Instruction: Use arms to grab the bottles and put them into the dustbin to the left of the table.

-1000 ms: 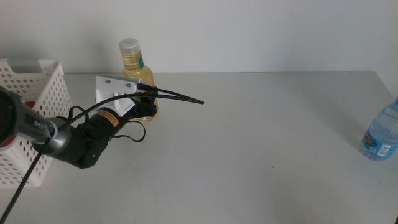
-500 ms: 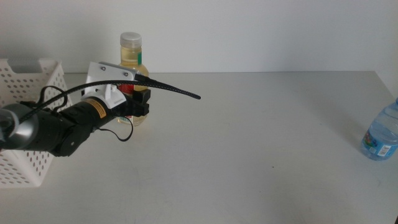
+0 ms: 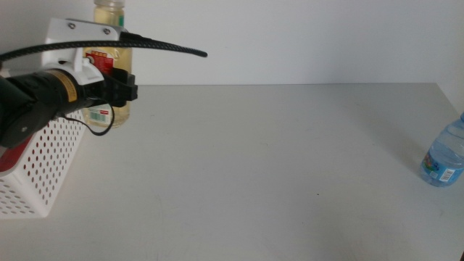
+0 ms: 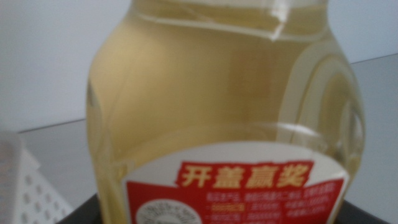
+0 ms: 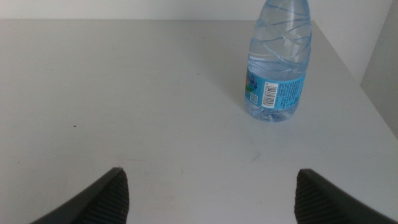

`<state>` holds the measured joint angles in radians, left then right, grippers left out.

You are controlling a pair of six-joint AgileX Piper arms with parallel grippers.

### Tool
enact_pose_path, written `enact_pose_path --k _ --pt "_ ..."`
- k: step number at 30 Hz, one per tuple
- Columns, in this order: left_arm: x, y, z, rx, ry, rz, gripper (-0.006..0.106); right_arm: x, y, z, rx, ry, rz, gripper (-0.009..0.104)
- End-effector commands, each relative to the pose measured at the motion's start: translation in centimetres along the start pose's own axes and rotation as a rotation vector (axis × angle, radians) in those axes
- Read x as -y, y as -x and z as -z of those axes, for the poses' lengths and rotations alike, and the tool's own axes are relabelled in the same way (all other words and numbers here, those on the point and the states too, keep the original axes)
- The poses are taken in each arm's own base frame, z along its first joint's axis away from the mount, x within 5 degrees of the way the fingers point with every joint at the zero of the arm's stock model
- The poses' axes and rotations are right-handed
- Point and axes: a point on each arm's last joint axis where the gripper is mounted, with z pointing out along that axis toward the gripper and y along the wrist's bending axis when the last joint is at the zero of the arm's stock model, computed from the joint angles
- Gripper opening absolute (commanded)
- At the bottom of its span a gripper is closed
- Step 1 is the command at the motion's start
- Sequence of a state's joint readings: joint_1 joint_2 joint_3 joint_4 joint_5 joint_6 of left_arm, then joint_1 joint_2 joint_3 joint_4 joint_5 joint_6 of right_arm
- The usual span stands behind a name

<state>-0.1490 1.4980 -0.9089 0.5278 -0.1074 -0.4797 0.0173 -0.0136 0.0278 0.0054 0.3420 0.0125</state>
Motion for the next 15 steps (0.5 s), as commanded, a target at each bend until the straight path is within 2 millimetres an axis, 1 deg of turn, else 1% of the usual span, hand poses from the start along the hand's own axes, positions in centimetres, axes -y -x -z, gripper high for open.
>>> enact_pose_path --k 1,8,11,15 --pt "-0.1 4.7 3.2 0.152 0.016 0.032 -0.002 0.0 1.0 0.3 0.102 0.0 0.016 0.094" --pt "-1.6 7.9 6.8 0.078 0.18 0.0 -0.002 0.0 1.0 0.3 0.102 0.0 0.016 0.094" --pt "-1.8 9.0 8.3 0.062 0.211 -0.028 -0.002 0.0 1.0 0.3 0.102 0.0 0.016 0.094" --pt "-2.1 10.3 9.6 -0.013 0.235 -0.057 -0.002 0.0 1.0 0.3 0.102 0.0 0.016 0.094"
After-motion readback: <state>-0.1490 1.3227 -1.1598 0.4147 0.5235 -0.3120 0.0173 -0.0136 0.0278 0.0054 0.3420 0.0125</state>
